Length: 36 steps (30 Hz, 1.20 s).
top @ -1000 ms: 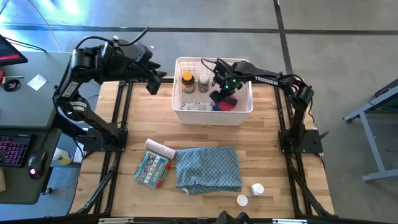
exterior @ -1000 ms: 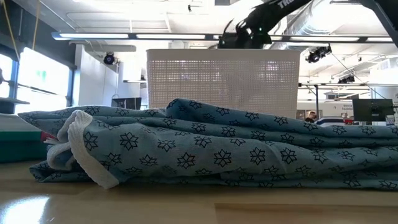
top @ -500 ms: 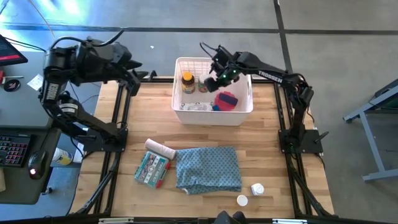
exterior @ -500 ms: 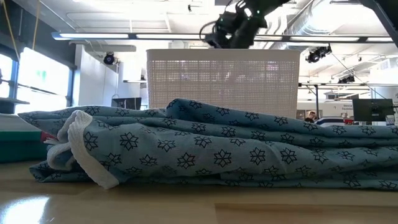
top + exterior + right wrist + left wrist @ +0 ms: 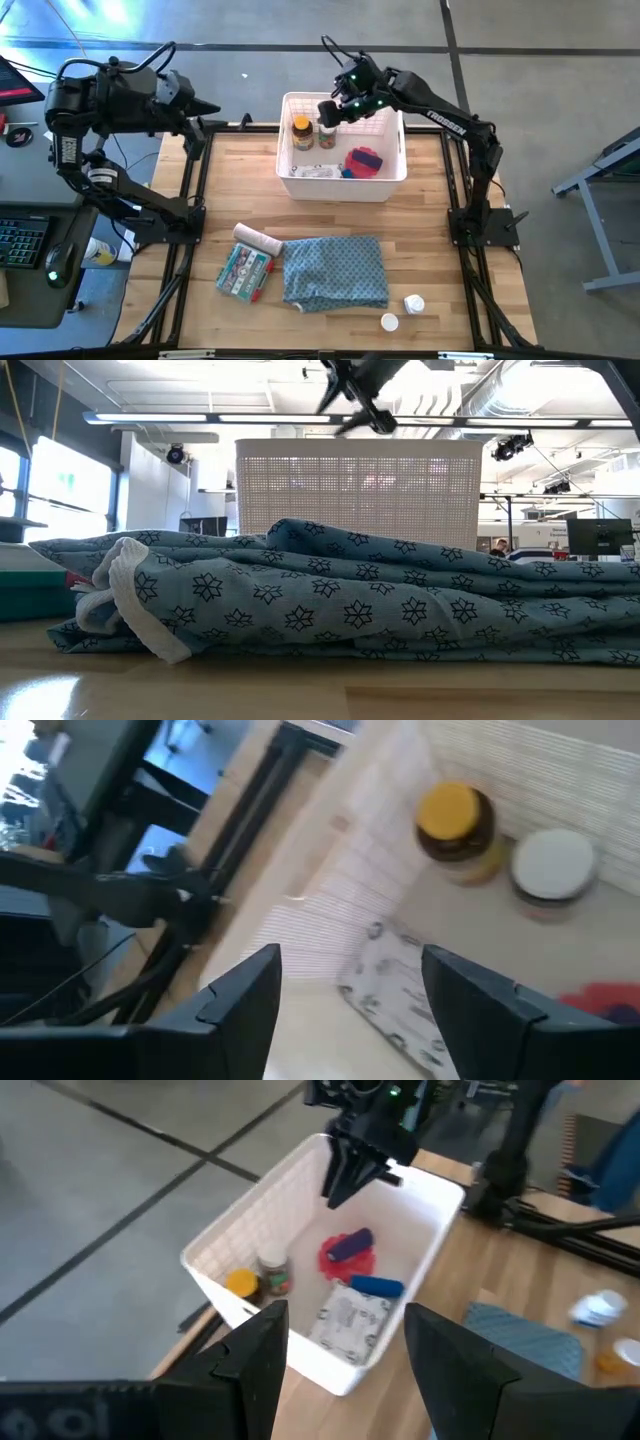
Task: Pick & place medical supplies in basket/bin
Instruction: Put the first aid kit into the white bin
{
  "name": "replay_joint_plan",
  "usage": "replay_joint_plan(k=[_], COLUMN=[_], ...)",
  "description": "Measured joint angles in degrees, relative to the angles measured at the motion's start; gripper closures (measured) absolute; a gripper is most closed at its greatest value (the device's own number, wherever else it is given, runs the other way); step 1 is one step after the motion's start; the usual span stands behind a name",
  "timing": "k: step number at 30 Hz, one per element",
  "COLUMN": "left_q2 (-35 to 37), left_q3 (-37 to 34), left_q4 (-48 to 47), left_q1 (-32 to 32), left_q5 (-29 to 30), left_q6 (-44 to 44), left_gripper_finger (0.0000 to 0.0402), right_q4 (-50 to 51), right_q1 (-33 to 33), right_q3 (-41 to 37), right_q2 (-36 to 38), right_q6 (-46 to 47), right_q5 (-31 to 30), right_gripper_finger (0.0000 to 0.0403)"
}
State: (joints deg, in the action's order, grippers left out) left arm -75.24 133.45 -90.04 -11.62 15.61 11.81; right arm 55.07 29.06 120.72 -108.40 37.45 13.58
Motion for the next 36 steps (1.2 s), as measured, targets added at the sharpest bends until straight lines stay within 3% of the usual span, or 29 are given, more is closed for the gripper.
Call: replay_joint_plan(k=[6, 12, 20, 25, 30, 36], left_q2=[0.2, -0.4, -1.6, -2.9, -3.0, -3.2], left_q3=[0.0, 0.0, 0.0, -0.5, -6.7, -19.0], left_q4=[0.0, 0.0, 0.0, 0.2, 0.1, 0.1], left_q1=[0.0, 0.0, 0.0, 0.3, 4.8, 12.4], left_q5=[-5.4, -10.8, -14.9, -22.9, -25.6, -22.6], left_q6=[0.0, 1.2, 16.7, 23.7, 30.2, 41.4], left_gripper_finger=[0.0167, 0.0167, 0.0167, 0.0167, 0.0167, 0.0167], right_q4=[-0.8, 0.2, 3.1, 9.4, 13.6, 17.5], right_q1=[-5.2, -9.7, -13.9, -15.4, -16.2, -16.1], right_q3=[4.0, 6.4, 7.2, 7.2, 7.2, 7.1], right_q2=[0.0, 0.0, 0.5, 3.6, 8.2, 14.5], right_q6=[-1.2, -4.0, -8.1, -10.6, -14.4, -17.4], right_q5=[-1.0, 2.3, 8.4, 8.3, 3.5, -2.9], right_gripper_finger=[0.0171, 0.0171, 0.0171, 0.0171, 0.0171, 0.0171])
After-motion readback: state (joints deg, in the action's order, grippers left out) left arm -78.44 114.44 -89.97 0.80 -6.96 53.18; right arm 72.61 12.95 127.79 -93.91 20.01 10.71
